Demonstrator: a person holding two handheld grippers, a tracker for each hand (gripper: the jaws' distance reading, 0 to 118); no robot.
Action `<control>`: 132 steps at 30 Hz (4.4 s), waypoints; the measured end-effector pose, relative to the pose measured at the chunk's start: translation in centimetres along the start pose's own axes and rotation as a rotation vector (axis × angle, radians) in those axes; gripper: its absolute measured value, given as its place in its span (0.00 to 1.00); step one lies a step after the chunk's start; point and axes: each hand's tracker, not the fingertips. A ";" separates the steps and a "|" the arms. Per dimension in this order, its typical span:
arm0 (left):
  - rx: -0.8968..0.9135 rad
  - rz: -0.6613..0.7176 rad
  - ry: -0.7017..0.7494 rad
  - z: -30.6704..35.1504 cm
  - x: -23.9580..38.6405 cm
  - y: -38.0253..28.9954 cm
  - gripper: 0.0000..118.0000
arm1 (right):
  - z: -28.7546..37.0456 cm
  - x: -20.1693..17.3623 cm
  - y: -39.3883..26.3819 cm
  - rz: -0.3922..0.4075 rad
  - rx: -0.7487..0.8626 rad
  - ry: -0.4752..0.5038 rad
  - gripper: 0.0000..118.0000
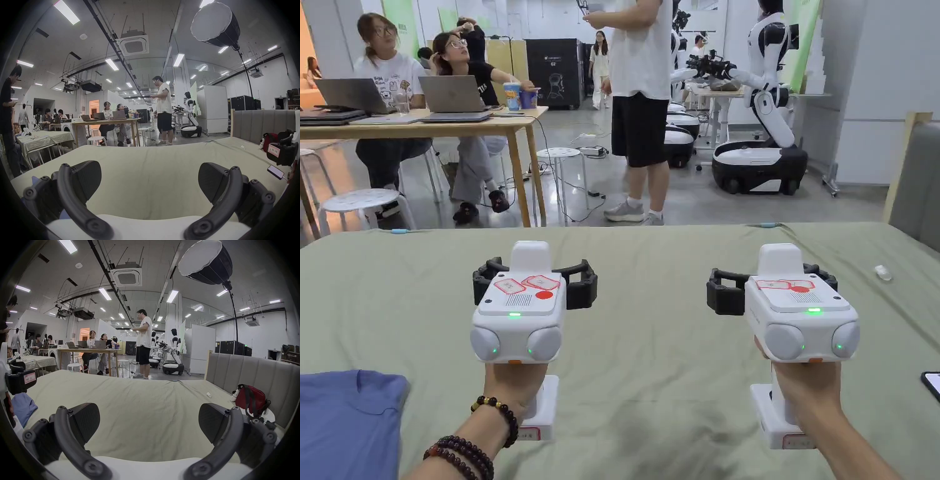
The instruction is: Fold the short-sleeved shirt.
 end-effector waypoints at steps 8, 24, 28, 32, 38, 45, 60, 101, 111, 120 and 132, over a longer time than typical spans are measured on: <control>-0.006 0.016 -0.004 0.0 -0.2 -0.2 1.00 | -0.1 0.0 0.1 0.000 0.005 0.009 1.00; -0.011 0.013 -0.003 0.0 -0.2 -0.5 1.00 | 0.2 0.1 -0.1 -0.004 0.002 0.013 1.00; -0.010 0.010 0.001 0.0 -0.1 -0.7 1.00 | 0.5 0.2 -0.1 0.007 0.000 0.008 1.00; 0.006 0.006 -0.009 0.0 0.0 -0.8 1.00 | 0.4 0.2 -0.1 -0.002 -0.008 0.001 1.00; -0.003 0.019 -0.013 -0.1 0.0 -0.6 1.00 | 0.4 0.4 -0.2 0.000 -0.009 -0.002 1.00; -0.010 0.022 -0.007 0.1 0.1 -0.6 1.00 | 0.3 0.4 -0.1 0.000 -0.002 -0.001 1.00; -0.024 0.024 -0.014 -0.1 0.3 -0.6 1.00 | 0.2 0.4 0.1 -0.002 -0.013 0.006 1.00; -0.080 0.015 0.363 8.2 -22.0 -3.1 0.00 | 0.0 -25.3 0.4 0.060 0.012 0.439 0.00; -0.162 0.000 0.346 9.0 -25.5 -4.0 0.00 | 1.1 -29.5 0.2 0.076 0.006 0.500 0.00; -0.790 0.232 0.230 3.5 -26.5 -9.6 0.98 | 0.8 -28.6 -1.1 0.052 -0.014 0.499 0.00; -0.838 0.232 0.271 1.5 -27.4 -15.1 0.98 | 0.1 -28.3 -3.0 0.093 -0.054 0.518 0.00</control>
